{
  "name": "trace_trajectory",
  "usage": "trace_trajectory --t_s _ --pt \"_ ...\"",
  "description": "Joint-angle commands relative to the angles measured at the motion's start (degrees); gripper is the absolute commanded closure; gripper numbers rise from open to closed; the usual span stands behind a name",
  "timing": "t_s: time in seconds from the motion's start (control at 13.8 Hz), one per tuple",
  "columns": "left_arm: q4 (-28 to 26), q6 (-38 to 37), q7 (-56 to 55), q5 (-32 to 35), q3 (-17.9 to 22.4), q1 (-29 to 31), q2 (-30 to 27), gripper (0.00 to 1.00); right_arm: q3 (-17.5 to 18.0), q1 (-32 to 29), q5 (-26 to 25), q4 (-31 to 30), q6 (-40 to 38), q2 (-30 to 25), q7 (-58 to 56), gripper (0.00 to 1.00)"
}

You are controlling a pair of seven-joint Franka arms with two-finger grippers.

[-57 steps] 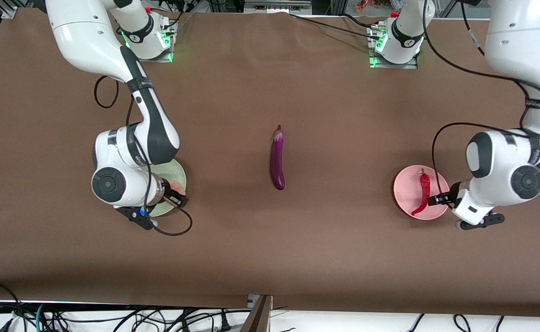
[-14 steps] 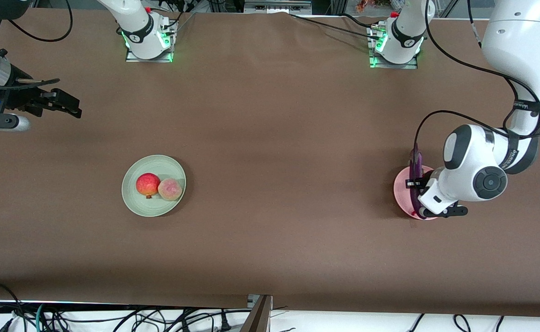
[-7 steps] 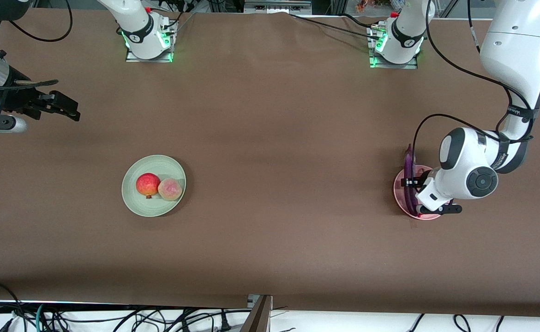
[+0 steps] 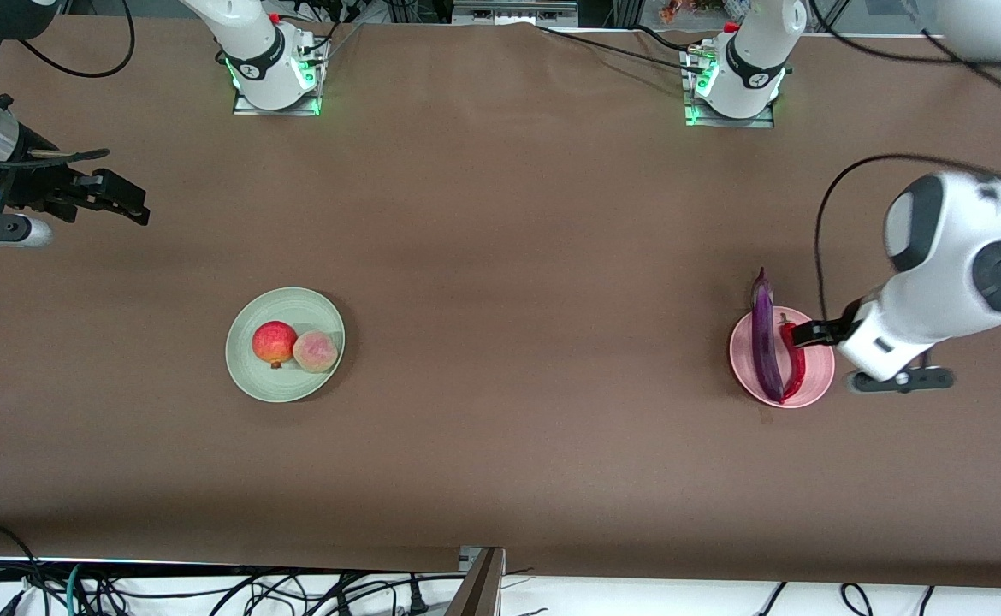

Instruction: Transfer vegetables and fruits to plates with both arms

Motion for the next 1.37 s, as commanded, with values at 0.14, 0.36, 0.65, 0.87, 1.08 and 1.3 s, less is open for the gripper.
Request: trace_trajectory --t_s 0.14,0.36,0.65,0.87,1.08,1.3 --pt "15.0 -14.7 2.6 -4.8 -0.5 2.6 -2.3 0.0 0.6 -0.7 -0.6 -1.7 0.9 -1.5 -0.7 0.0" --pt "18.3 -22.5 15.6 -6.1 -0.8 3.7 -2.6 0.0 0.5 -0.7 -0.5 -1.7 0.9 -1.5 -0.7 0.0" --pt "1.5 -14.5 14.3 -7.1 9.9 -7.2 -16.0 0.0 0.6 -0.7 -0.5 -1.7 0.9 -1.5 -0.7 0.0" --pt "-5.3 -10.1 13.5 -7.9 20.3 -15.6 -21.1 0.0 0.6 -0.7 -0.5 -1.7 0.9 -1.5 -0.7 0.0" --pt "-5.3 -10.1 13.3 -8.0 18.9 -13.6 -21.0 0.0 0.5 -0.7 -0.5 -1.8 0.9 -1.4 -0.7 0.0" --pt "-5.3 -10.1 13.3 -8.0 18.2 -12.7 -20.9 0.0 0.6 -0.7 -0.5 -1.8 0.9 -1.4 -0.7 0.0"
